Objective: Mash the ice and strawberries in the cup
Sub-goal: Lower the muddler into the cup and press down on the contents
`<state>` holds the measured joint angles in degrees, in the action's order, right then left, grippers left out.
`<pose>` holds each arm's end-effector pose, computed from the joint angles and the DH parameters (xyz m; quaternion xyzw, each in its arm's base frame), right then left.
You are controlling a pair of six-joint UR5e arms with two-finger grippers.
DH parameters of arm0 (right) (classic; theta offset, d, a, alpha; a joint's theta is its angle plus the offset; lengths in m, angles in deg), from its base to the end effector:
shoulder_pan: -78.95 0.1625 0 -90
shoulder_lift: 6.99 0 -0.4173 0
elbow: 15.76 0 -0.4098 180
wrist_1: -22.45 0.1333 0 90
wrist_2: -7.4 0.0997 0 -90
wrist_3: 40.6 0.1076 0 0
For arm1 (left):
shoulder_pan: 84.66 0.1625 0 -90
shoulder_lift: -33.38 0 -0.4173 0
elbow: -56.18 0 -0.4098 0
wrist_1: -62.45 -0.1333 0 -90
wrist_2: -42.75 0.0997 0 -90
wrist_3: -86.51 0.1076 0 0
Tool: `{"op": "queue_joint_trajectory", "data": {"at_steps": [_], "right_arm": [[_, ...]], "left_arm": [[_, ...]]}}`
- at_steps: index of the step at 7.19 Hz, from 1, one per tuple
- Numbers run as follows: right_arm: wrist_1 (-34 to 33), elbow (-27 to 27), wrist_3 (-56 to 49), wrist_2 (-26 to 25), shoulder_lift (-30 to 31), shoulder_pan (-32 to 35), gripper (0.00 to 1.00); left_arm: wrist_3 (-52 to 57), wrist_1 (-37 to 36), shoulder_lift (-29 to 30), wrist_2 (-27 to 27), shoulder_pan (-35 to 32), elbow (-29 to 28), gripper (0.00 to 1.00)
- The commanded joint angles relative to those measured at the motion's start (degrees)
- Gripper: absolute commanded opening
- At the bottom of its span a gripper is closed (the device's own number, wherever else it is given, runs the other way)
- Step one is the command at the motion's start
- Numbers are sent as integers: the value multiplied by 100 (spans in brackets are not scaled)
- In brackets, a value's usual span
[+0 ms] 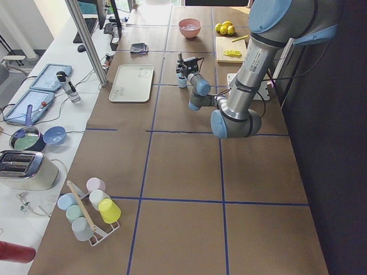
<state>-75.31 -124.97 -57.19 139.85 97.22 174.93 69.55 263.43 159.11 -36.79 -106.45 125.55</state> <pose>0.1022 -0.3931 0.6154 0.0488 -0.3593 -0.0775 0.9287 0.5618 -0.3892 0.2516 0.6815 0.5702 0.1220 0.4422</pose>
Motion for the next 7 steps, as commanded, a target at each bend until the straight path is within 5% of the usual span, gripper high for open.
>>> {"op": "queue_joint_trajectory", "data": {"at_steps": [1, 4, 7], "right_arm": [[2, -13, -3, 0, 12, 0, 100], [2, -13, 6, 0, 12, 0, 100], [2, 5, -11, -9, 12, 0, 100]], "left_arm": [[-9, -7, 66, 0, 8, 49, 0], [-123, -557, 110, -9, -193, 960, 0], [-472, -3398, -109, -9, -299, 2532, 0]]}}
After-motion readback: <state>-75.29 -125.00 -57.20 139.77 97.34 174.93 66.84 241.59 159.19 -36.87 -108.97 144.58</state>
